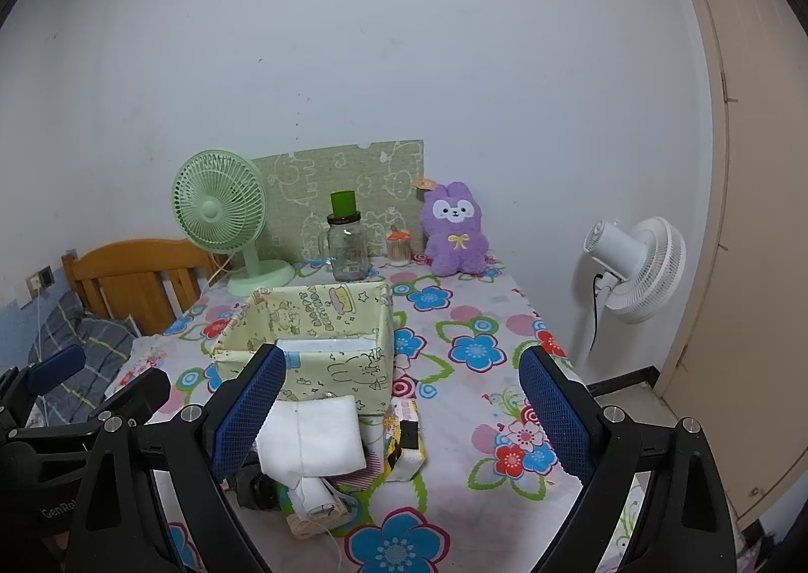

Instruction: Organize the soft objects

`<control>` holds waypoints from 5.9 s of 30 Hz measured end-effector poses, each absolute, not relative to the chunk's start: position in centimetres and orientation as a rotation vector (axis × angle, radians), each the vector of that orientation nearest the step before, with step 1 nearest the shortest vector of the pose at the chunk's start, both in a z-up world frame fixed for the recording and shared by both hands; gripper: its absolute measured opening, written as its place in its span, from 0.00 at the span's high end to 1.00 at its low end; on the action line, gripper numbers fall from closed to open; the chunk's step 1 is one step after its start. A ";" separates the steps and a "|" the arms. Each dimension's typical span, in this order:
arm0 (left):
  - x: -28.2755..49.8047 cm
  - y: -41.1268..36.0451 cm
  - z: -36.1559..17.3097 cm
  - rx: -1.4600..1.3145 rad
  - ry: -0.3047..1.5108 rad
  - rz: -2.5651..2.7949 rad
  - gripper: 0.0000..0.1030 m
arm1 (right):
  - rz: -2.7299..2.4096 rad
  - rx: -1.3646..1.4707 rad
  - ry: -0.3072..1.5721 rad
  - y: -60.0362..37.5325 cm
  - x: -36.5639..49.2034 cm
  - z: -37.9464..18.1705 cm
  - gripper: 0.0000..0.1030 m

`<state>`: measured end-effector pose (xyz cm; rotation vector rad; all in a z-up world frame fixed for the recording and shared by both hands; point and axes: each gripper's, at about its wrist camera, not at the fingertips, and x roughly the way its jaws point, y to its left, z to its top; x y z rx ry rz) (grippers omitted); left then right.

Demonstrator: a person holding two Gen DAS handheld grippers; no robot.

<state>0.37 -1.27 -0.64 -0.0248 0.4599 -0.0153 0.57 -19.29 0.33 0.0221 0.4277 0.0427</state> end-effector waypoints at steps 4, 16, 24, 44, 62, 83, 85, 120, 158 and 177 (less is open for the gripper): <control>0.3 -1.2 -0.7 -0.027 0.460 -0.017 0.00 | 0.044 0.024 0.430 -19.4 0.6 0.3 0.07; 0.3 -1.3 -0.9 -0.029 0.461 -0.021 0.00 | 0.042 0.026 0.429 -19.5 0.6 0.3 0.07; 0.1 -1.4 -1.2 -0.033 0.461 -0.034 0.00 | 0.042 0.027 0.429 -19.5 0.5 0.3 0.07; 0.1 -1.3 -1.2 -0.034 0.463 -0.034 0.00 | 0.039 0.031 0.425 -19.6 0.4 0.2 0.07; 0.6 -1.6 -2.1 -0.043 0.476 -0.033 0.05 | 0.045 0.032 0.437 -19.1 0.9 0.1 0.07; 2.5 -1.8 -5.3 -0.024 0.551 -0.049 0.07 | 0.090 0.020 0.521 -18.0 3.7 -3.6 0.08; 2.7 -1.8 -5.7 -0.023 0.561 -0.049 0.08 | 0.096 0.021 0.530 -17.9 3.8 -4.0 0.08; 6.9 -0.1 -12.1 -0.059 0.764 -0.038 0.28 | 0.201 0.008 0.720 -13.6 9.0 -10.4 0.08; 8.2 -1.3 -12.5 -0.046 0.770 -0.070 1.00 | 0.231 0.073 0.779 -13.2 10.2 -11.3 0.56; 6.5 -0.8 -12.8 -0.067 0.789 -0.046 0.36 | 0.211 0.072 0.758 -13.7 8.2 -10.5 0.56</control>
